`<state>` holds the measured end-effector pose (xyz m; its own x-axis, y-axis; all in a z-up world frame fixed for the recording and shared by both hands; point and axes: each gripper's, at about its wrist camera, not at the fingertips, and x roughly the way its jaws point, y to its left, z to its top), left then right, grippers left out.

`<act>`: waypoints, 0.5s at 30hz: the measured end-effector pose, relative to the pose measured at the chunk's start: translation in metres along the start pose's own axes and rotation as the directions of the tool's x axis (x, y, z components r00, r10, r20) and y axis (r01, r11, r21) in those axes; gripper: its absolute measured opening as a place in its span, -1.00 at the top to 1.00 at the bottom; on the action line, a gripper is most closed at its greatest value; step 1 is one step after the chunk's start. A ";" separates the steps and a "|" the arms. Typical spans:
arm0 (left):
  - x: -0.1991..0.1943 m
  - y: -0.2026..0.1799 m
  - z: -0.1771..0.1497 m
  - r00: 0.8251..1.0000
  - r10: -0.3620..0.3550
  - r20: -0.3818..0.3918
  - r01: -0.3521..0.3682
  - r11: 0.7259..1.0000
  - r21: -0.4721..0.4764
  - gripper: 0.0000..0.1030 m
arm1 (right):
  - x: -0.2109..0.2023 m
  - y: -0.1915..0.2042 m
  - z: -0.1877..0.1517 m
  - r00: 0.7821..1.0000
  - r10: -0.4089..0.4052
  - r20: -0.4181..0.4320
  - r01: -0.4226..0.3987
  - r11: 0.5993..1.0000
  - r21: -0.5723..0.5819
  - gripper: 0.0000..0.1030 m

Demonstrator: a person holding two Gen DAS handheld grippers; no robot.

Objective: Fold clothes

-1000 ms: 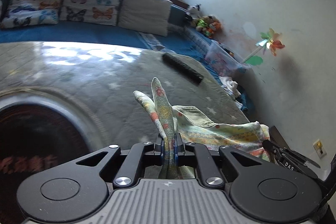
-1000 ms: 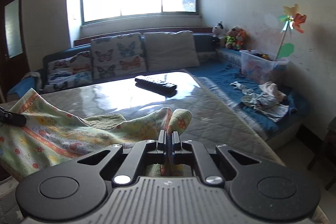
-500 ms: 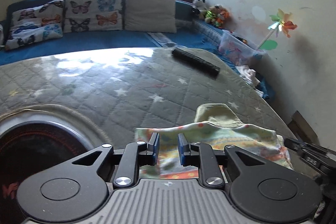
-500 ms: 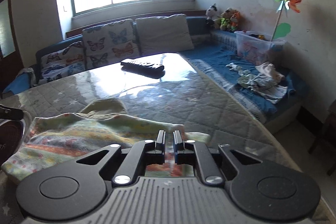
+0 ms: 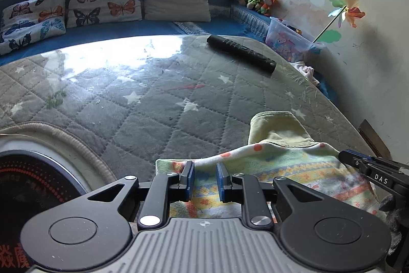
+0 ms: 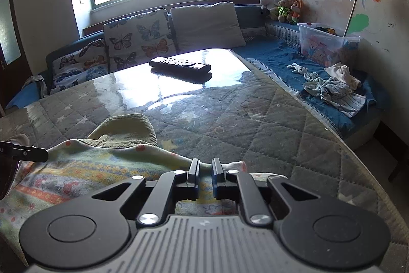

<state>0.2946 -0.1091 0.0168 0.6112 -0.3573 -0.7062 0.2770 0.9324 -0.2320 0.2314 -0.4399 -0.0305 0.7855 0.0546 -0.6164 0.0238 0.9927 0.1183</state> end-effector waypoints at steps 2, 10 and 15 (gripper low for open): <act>-0.002 -0.004 0.001 1.000 0.007 0.007 -0.007 1.000 0.013 0.62 | -0.003 0.003 0.003 1.000 0.003 0.008 -0.003 1.000 -0.004 0.79; -0.001 -0.029 0.005 0.999 -0.043 0.029 0.041 0.997 0.072 0.59 | 0.002 0.031 0.010 0.998 0.064 0.004 -0.063 0.997 -0.041 0.51; 0.018 -0.034 0.004 1.000 -0.009 -0.011 0.010 0.995 0.095 0.58 | 0.015 0.036 0.009 0.998 0.056 -0.020 -0.056 0.997 -0.043 0.33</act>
<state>0.2994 -0.1472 0.0143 0.6003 -0.3647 -0.7118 0.3520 0.9196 -0.1742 0.2496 -0.4039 -0.0280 0.7729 0.1118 -0.6246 -0.0472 0.9918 0.1192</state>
